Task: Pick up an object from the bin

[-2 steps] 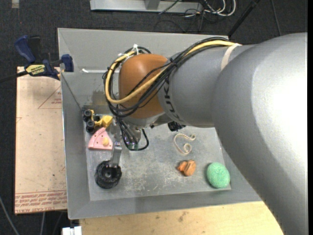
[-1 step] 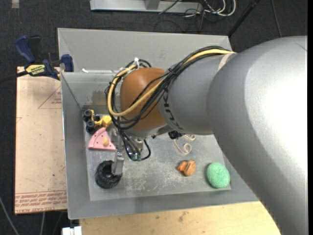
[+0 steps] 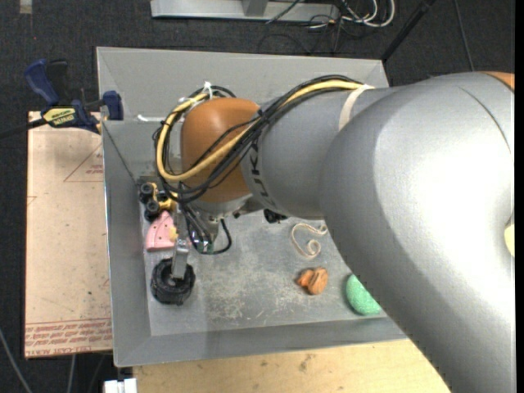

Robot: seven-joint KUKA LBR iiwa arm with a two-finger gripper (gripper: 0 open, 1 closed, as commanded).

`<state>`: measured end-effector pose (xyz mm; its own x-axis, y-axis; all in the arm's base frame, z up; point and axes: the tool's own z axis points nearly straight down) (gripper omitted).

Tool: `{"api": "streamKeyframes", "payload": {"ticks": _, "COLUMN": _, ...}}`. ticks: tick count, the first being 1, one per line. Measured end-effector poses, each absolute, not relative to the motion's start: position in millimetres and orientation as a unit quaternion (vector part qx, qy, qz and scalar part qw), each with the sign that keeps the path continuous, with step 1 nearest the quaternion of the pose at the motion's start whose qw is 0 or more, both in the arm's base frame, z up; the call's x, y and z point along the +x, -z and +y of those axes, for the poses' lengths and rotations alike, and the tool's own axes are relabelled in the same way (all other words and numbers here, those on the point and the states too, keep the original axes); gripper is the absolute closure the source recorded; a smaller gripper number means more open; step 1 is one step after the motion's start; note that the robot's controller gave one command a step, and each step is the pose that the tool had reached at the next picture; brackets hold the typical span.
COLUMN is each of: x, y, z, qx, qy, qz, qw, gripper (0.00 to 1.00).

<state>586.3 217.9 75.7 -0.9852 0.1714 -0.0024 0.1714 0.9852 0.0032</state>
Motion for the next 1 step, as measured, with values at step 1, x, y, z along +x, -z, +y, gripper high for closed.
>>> {"api": "streamKeyframes", "payload": {"ticks": 1, "x": 594.0, "y": -75.5, "z": 219.2, "qx": 0.044, "qy": 0.003, "qz": 0.999, "qw": -0.001, "gripper": 0.0}}
